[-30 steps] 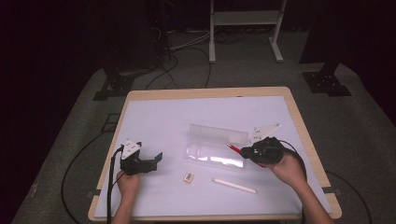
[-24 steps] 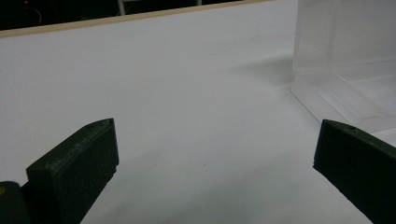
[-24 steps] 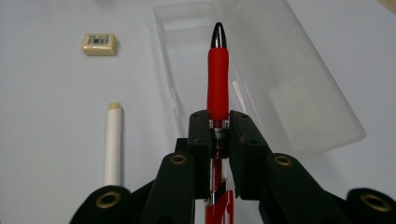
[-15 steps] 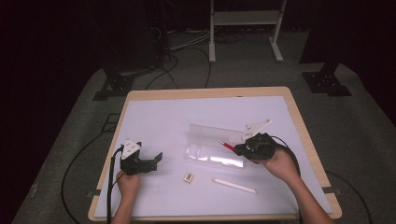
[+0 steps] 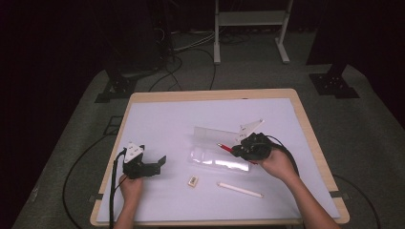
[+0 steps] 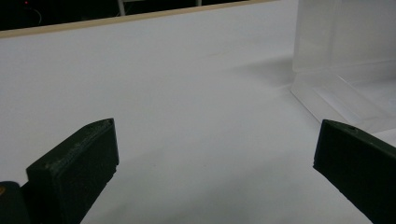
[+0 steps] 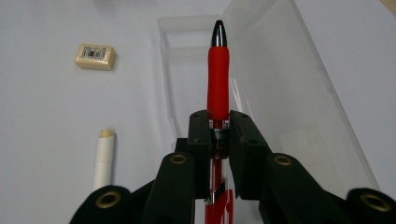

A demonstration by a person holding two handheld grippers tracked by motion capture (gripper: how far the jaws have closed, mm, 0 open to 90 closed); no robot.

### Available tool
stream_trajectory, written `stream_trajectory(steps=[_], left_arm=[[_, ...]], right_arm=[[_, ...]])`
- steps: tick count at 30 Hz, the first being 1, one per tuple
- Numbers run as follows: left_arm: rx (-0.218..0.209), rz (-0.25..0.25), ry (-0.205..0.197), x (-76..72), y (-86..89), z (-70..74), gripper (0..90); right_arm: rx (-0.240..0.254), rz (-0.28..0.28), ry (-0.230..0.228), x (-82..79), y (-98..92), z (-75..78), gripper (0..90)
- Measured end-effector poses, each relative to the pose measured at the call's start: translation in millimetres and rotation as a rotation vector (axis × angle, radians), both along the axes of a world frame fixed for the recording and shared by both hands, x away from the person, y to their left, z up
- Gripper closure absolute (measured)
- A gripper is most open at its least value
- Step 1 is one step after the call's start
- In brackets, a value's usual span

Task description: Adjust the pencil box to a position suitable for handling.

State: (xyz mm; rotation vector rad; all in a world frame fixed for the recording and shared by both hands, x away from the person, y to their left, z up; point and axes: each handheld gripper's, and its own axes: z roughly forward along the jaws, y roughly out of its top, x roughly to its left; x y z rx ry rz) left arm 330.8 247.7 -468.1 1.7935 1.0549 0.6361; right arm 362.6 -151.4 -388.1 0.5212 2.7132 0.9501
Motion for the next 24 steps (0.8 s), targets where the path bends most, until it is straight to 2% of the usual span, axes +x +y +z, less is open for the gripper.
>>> stream_trajectory(steps=[10, 24], left_arm=[[-0.002, 0.000, 0.001, 0.1, 0.0, 0.0, 0.0], [-0.007, 0.002, -0.001, 0.2, -0.1, -0.2, 0.0]], right_arm=[[-0.021, 0.013, -0.006, 8.6, 12.5, -2.0, 78.7], [-0.062, 0.019, 0.012, 21.3, 25.9, -19.4, 78.7]])
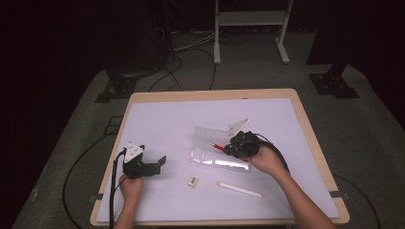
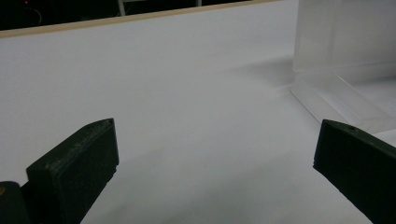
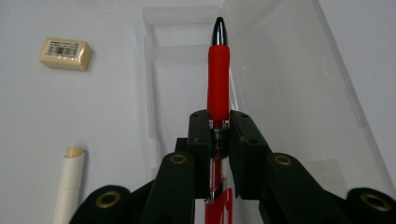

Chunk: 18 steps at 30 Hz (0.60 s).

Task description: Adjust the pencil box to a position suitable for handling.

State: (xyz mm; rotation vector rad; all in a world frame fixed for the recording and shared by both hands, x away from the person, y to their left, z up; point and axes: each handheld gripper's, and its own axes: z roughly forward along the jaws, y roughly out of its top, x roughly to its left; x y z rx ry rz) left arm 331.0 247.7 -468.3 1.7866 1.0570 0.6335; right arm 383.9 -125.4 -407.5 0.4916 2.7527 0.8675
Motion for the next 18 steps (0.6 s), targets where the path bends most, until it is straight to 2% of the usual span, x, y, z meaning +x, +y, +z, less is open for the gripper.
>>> stream_trajectory(steps=[18], left_arm=[[0.002, -0.001, 0.001, 0.0, 0.4, 0.1, 0.0]], right_arm=[[-0.018, -0.002, 0.069, 13.4, 9.5, -27.3, 78.7]])
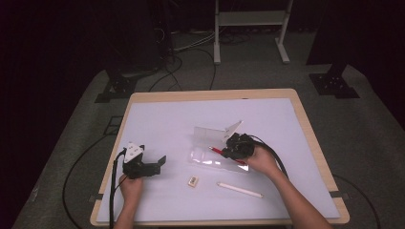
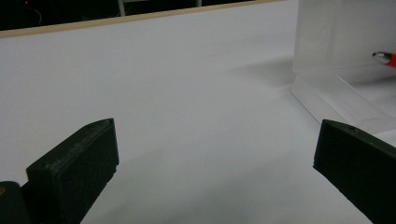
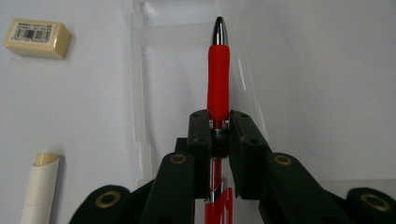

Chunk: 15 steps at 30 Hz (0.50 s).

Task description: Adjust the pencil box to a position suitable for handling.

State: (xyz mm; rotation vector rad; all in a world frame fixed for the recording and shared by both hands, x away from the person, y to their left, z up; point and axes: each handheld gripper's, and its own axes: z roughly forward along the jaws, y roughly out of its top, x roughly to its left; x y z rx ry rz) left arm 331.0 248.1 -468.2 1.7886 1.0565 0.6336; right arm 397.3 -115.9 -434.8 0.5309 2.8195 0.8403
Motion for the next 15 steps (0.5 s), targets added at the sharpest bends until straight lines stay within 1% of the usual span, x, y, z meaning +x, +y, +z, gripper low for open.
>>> stream_trajectory(steps=[4, 10, 15], left_arm=[[-0.002, 0.000, 0.000, 0.1, 0.1, 0.0, 0.0], [-0.004, 0.001, -0.001, 0.1, 0.1, 0.0, 0.0], [-0.003, 0.000, -0.002, 0.0, 0.3, 0.1, 0.0]], right_arm=[[-0.008, 0.005, 0.012, 1.3, 1.1, -6.5, 78.6], [-0.012, 0.004, 0.017, 2.1, 2.6, -11.1, 78.1], [-0.006, -0.009, 0.022, 2.2, 2.1, -13.8, 77.9]])
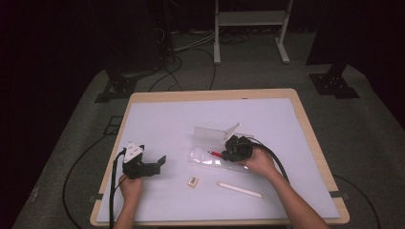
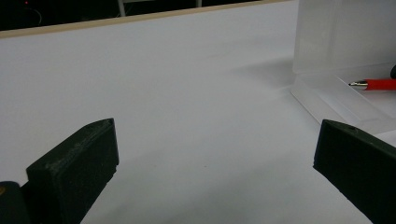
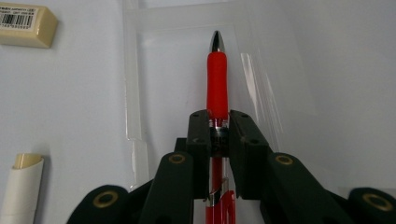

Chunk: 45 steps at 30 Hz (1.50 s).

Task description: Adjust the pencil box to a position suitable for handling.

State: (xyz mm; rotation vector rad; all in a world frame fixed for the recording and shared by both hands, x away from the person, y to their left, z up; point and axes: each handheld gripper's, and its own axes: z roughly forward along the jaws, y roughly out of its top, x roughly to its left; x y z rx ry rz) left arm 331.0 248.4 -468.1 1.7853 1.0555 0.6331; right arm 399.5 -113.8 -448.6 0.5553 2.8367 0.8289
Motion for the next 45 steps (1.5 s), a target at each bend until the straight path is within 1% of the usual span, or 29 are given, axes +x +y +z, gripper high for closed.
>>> stream_trajectory(steps=[2, 3, 5, 7, 10, 14, 20, 24, 28, 32, 38, 45], left_arm=[[-0.001, 0.000, 0.001, 0.0, 0.0, 0.0, 0.0], [0.000, 0.000, 0.000, 0.0, 0.0, 0.0, 0.0], [-0.001, 0.001, 0.001, 0.0, -0.1, 0.0, 0.0], [-0.001, 0.000, 0.001, 0.0, 0.0, 0.0, 0.0], [-0.001, 0.001, 0.001, 0.0, -0.1, -0.1, 0.0], [-0.001, 0.001, 0.001, 0.0, -0.2, -0.1, 0.0], [0.003, 0.001, 0.001, -0.1, -0.4, -0.1, 0.0], [0.003, 0.002, 0.002, -0.1, -0.5, -0.2, 0.0], [0.005, 0.002, 0.002, 0.0, -0.6, -0.2, 0.0], [0.005, 0.002, 0.003, 0.0, -0.7, -0.2, 0.0], [0.006, 0.001, 0.002, -0.1, -0.6, -0.2, 0.0], [0.007, 0.003, 0.002, -0.2, -0.9, -0.3, 0.0]], right_arm=[[0.008, 0.001, -0.001, 0.3, -0.6, -1.0, 77.3], [0.012, -0.001, 0.000, 0.0, -0.7, -1.3, 74.9], [0.014, -0.001, 0.008, -0.5, -0.6, -1.6, 72.9], [0.016, 0.000, -0.002, -1.6, -1.6, -0.6, 71.3], [0.035, -0.009, -0.008, -4.0, -3.7, 3.4, 68.6], [0.064, -0.013, -0.036, -10.1, -8.9, 12.2, 65.7], [0.081, -0.017, -0.062, -21.7, -18.3, 21.2, 59.9], [0.095, -0.019, -0.068, -29.9, -25.1, 24.9, 57.1], [0.107, -0.028, -0.072, -36.8, -29.7, 28.9, 50.9], [0.111, -0.036, -0.070, -42.5, -33.3, 32.2, 47.4], [0.126, -0.042, -0.078, -50.8, -38.6, 34.6, 45.9], [0.117, -0.036, -0.069, -61.1, -42.1, 34.4, 45.1]])
